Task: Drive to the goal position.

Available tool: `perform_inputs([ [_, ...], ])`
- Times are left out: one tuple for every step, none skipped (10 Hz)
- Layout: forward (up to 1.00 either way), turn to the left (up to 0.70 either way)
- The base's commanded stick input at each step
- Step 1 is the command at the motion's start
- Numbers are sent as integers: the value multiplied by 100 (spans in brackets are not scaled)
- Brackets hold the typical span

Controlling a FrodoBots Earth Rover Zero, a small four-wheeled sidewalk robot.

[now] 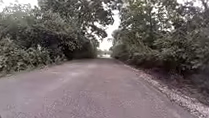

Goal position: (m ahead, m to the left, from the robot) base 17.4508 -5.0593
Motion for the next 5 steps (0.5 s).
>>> perform_inputs([
  [6, 1],
  [6, 1],
  [6, 1],
  [6, 1],
  [6, 1],
])
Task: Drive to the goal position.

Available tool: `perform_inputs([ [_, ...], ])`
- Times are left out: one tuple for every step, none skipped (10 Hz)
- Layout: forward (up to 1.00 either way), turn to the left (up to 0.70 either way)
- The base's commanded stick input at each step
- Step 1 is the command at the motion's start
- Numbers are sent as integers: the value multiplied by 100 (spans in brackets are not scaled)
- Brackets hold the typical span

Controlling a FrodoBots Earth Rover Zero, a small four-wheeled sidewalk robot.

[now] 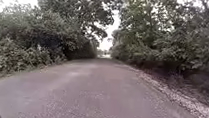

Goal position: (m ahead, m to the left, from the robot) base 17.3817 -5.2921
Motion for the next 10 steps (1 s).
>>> perform_inputs([
  [6, 1],
  [6, 1],
  [6, 1],
  [6, 1],
  [6, 1],
  [6, 1],
  [6, 1],
  [6, 1],
  [6, 1],
  [6, 1],
])
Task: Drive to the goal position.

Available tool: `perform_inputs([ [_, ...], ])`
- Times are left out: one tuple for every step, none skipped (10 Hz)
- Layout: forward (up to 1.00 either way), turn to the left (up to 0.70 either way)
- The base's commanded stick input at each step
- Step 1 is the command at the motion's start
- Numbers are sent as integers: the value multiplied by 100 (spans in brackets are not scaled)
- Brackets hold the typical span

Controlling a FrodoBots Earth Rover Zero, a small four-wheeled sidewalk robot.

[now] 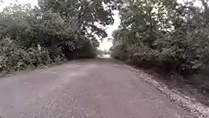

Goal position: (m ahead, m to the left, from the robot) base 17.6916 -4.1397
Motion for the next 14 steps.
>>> perform_inputs([
  [6, 1],
  [6, 1],
  [6, 1],
  [6, 1],
  [6, 1],
  [6, 1],
  [6, 1],
  [6, 1],
  [6, 1],
  [6, 1],
  [6, 1],
  [6, 1],
  [6, 1],
  [6, 1],
])
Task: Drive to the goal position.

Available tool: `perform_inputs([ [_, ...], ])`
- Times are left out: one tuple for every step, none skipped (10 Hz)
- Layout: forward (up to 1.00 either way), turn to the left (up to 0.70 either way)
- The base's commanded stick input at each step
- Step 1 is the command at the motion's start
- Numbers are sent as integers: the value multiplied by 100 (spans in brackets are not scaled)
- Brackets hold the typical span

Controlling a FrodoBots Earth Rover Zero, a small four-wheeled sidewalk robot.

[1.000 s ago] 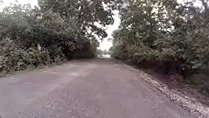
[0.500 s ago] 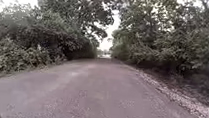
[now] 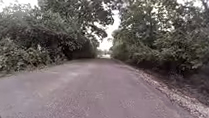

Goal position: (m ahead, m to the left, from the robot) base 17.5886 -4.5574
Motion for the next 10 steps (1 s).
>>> perform_inputs([
  [6, 1],
  [6, 1],
  [6, 1],
  [6, 1],
  [6, 1],
  [6, 1],
  [6, 1],
  [6, 1],
  [6, 1],
  [6, 1],
])
